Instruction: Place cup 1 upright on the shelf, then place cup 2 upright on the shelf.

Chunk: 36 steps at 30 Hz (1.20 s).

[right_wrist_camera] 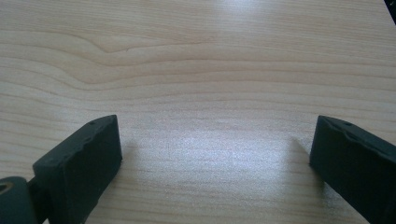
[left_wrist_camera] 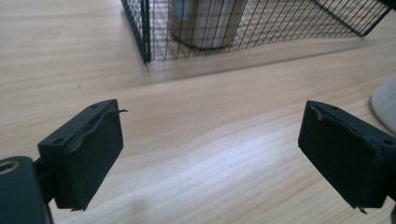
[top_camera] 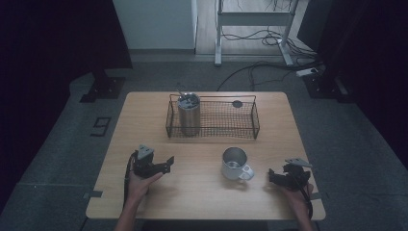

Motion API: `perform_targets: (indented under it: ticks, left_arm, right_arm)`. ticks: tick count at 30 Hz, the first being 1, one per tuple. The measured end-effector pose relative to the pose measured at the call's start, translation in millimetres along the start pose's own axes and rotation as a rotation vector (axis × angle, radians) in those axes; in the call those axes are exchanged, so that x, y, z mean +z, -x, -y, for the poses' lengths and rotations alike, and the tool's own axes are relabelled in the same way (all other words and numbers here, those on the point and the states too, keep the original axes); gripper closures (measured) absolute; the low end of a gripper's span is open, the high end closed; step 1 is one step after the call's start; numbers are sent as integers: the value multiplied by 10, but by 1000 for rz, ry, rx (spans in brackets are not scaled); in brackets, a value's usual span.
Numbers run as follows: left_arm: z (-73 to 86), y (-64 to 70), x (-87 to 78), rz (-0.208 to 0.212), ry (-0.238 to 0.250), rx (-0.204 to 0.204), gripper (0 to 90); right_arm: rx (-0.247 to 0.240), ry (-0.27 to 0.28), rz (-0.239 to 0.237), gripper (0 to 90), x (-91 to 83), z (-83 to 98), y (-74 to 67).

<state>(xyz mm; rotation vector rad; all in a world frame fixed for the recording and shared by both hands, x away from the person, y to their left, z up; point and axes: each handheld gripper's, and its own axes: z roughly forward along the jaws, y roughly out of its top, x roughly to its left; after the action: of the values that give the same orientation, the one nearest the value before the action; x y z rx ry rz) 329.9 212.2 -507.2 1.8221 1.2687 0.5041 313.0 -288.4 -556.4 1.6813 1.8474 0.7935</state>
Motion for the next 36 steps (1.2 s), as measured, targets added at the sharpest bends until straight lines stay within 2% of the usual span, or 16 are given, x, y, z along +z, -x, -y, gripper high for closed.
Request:
perform_targets:
  ticks: [5,10,13,16,18,21,24,27,30,33,35,36]
  left_arm:
    - [92,-32,3,-9,-25,6,79]
    - [120,-29,2,-9,-32,3,79]
    - [79,-13,-4,13,-20,-11,79]
    - [63,17,13,25,-20,-3,80]
    - [73,27,36,32,-34,-2,80]
    - [102,33,70,42,-50,1,80]
    - [80,27,69,80,-45,-22,87]
    - [31,19,63,79,-34,-16,105]
    - [26,8,77,87,-37,-18,106]
    - [32,26,65,79,-24,-2,122]
    - [12,37,31,91,-11,0,126]
    - [12,37,31,91,-11,0,126]
  right_arm:
    - [4,-2,-1,17,2,-4,-1]
    - [2,-1,-2,23,2,-4,-1]
    - [-1,3,-14,38,-10,-2,5]
    - [41,18,-61,52,-54,-25,12]
    - [36,34,-62,55,-92,-35,-1]
    - [57,62,-88,63,-158,-56,-22]
    - [72,67,-109,68,-191,-94,-33]
    - [68,98,-130,75,-307,-200,-105]
    - [74,117,-142,77,-349,-255,-162]
    - [60,129,-148,75,-400,-346,-259]
    - [57,152,-178,74,-443,-434,-343]
    - [57,152,-178,74,-443,-434,-343]
